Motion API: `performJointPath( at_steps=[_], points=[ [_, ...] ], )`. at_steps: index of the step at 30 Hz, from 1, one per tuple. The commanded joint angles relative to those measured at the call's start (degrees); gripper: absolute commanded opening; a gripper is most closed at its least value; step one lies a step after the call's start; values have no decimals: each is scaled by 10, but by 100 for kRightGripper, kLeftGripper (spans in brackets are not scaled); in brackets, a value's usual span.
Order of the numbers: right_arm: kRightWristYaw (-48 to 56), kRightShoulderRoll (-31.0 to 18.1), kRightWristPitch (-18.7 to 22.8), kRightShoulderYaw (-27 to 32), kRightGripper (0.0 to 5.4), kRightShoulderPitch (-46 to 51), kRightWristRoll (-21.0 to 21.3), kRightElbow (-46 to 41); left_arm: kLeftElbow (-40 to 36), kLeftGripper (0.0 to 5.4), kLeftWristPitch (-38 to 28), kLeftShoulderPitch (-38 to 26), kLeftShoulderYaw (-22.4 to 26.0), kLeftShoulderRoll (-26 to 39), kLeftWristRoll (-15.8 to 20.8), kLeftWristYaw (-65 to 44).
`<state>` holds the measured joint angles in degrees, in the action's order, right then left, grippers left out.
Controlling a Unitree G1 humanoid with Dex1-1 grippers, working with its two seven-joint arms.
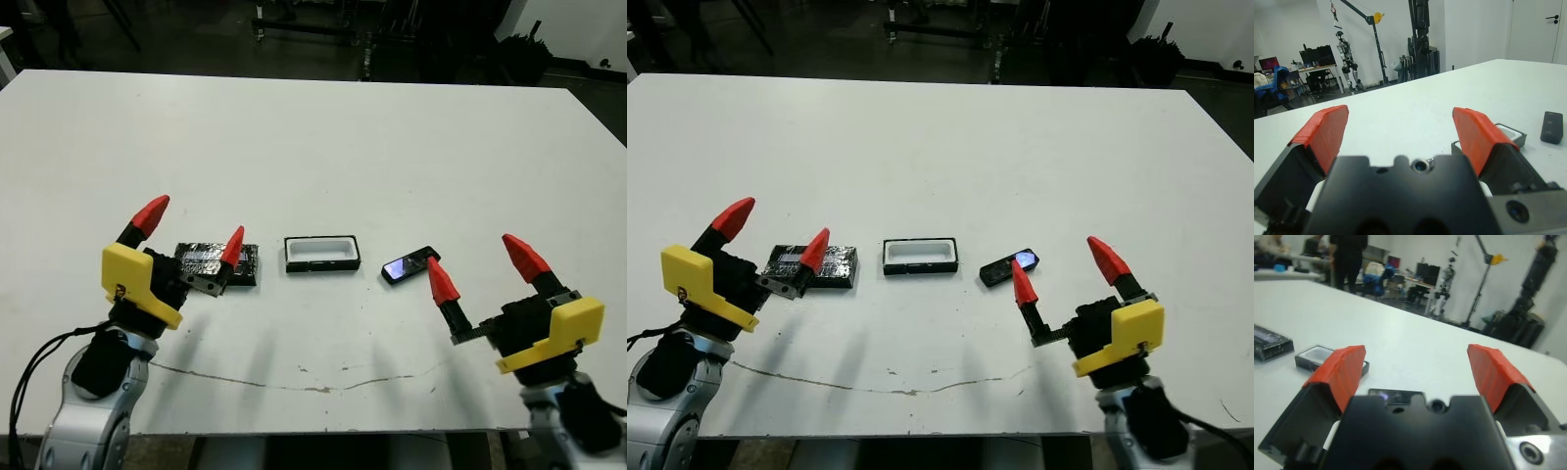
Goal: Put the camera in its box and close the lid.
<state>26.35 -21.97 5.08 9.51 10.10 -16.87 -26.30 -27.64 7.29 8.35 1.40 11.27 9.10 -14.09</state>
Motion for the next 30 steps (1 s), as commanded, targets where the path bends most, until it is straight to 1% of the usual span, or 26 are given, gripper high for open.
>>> performJointPath(
  at_steps=[1,3,5,6,8,11,13,14,16,17,19,20,22,25,28,30],
  points=[
    [104,-120,38,34,538,-133,-39,83,-2,540,6,1,0,1,-1,2],
    [182,-175,72,22,538,-224,-62,163,-5,540,12,2,-1,2,-2,4],
    [257,-212,95,-8,538,-312,-63,242,-5,540,11,1,-2,1,-2,3],
    [288,-222,103,-28,538,-350,-57,277,-6,540,12,1,-3,1,-2,4],
    [345,-231,108,-64,538,-408,-41,336,-7,540,14,1,-3,1,-1,5],
    [432,-233,97,-120,538,-476,-12,422,-8,540,17,0,-5,0,-6,9],
    [491,-234,90,-168,538,-525,23,472,-6,540,11,-2,-6,-1,-5,7],
    [514,-231,94,-190,538,-547,41,494,-6,540,11,-2,-7,-1,-5,8],
    [563,-219,69,-228,538,-586,73,543,-7,540,13,-4,-9,1,-11,10],
    [583,-212,47,-245,538,-603,90,566,-8,540,15,-4,-9,0,-10,10],
    [612,-199,-13,-275,538,-632,126,604,-10,540,19,-5,-9,-2,-6,10],
    [619,-193,-30,-290,538,-644,146,618,-10,540,19,-5,-10,-2,-5,10],
    [637,-177,-43,-312,538,-666,172,651,-10,540,20,-6,-10,-2,-6,11],
    [657,-152,-38,-325,538,-686,192,697,-11,540,23,-7,-9,-2,-4,10],
    [659,-133,-57,-339,538,-697,219,729,-11,540,23,-7,-9,-1,-5,11],
    [652,-126,-72,-339,538,-696,230,731,-11,540,24,-7,-8,-1,-6,12]
  ],
)
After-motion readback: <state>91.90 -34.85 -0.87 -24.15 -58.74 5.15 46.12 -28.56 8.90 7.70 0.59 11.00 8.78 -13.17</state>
